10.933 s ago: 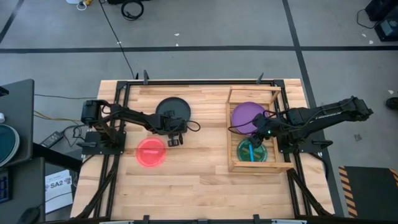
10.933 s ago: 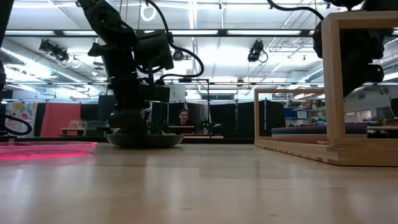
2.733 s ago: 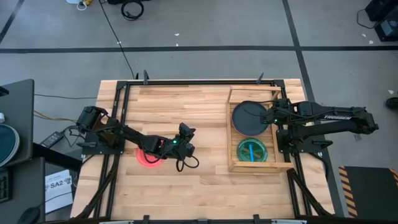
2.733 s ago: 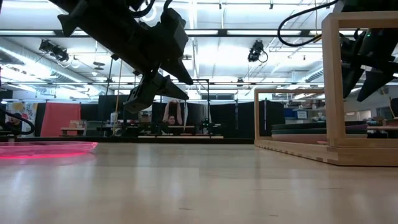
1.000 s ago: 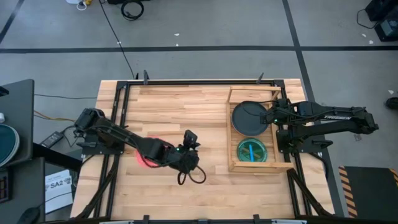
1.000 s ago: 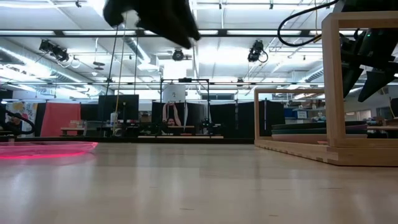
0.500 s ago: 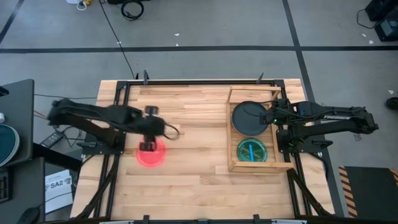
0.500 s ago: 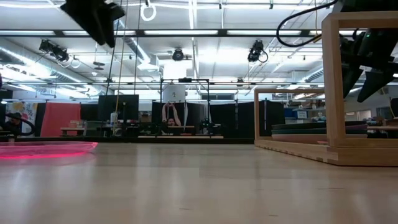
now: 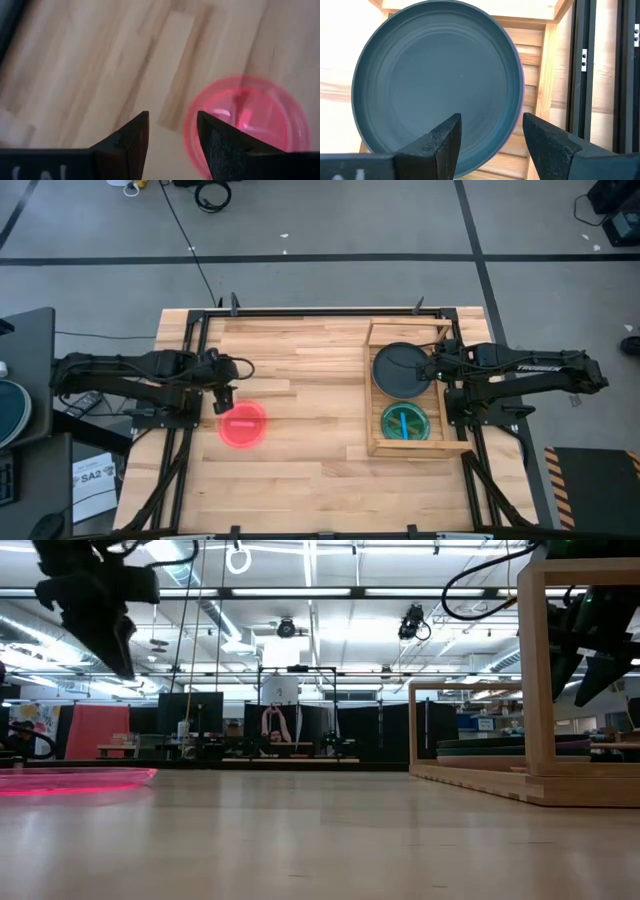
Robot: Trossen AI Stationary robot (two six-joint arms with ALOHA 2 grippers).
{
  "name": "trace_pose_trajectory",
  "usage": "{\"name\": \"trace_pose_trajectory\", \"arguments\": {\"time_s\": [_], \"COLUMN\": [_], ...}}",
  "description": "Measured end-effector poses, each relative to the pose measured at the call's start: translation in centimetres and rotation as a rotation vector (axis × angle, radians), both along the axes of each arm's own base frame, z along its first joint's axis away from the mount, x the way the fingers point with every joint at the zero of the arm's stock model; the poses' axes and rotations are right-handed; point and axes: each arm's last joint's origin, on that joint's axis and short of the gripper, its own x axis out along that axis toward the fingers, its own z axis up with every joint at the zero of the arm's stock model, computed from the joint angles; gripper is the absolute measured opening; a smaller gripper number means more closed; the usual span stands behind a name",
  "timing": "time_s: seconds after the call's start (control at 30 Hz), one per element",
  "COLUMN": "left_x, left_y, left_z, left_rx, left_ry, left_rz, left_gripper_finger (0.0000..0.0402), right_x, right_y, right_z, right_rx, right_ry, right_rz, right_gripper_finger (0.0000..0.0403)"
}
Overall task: Place and stack plates onto a shelf
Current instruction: Stack the pink plate on top of the blue plate on the shelf
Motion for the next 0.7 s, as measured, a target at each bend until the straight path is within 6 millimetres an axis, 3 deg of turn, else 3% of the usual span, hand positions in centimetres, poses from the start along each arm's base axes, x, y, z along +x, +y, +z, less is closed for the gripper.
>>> {"name": "trace_pose_trajectory", "arguments": {"time_s": [0.13, 0.33, 0.7], "left_x": [1.0, 2.0, 4.1], "left_y": [0.8, 2.8, 5.0], "left_z": [-0.1, -1.5, -4.9], "left_rx": [-0.050, -0.097, -0.229], "left_ry": [0.003, 0.107, 0.302], "left_rz": [-0.005, 0.077, 0.008], "left_gripper_finger": [0.0173, 0.0173, 0.0173], "right_x": [0.0, 0.0, 0.0], "right_y": [0.0, 0.0, 0.0], "right_z": [0.0, 0.0, 0.0], "right_rx": [0.000, 0.000, -0.002], "right_ry": [0.000, 0.000, 0.005], "right_rz": [0.000, 0.000, 0.010], "right_gripper_finger": [0.0217, 0.0217, 0.0217]}}
